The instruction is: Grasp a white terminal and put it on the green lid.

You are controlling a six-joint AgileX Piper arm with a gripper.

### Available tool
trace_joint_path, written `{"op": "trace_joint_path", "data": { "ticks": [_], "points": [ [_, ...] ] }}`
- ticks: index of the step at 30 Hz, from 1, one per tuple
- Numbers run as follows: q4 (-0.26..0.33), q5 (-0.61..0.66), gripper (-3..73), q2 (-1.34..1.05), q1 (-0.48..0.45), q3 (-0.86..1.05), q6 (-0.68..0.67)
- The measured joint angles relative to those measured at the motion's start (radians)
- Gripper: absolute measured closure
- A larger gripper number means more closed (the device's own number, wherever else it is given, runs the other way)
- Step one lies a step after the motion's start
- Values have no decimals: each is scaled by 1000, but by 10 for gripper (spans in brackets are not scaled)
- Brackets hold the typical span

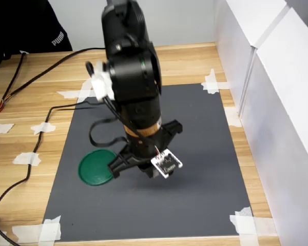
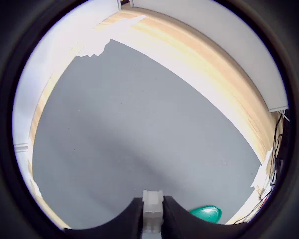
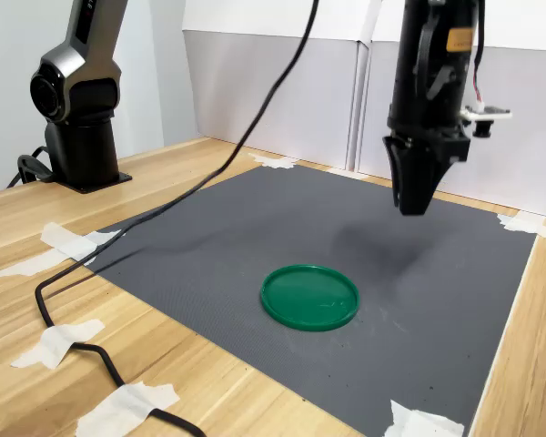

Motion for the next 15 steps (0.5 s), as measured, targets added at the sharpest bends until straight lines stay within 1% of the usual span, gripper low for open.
{"op": "trace_joint_path", "data": {
  "ticks": [3,5,8,10,15],
  "points": [
    [23,22,607,-35,-53,0,-46],
    [23,27,607,-51,-92,0,-67],
    [5,27,607,-60,-140,0,-88],
    [-18,27,607,-61,-161,0,-98],
    [-26,27,607,-64,-186,29,-111]
  ]
}}
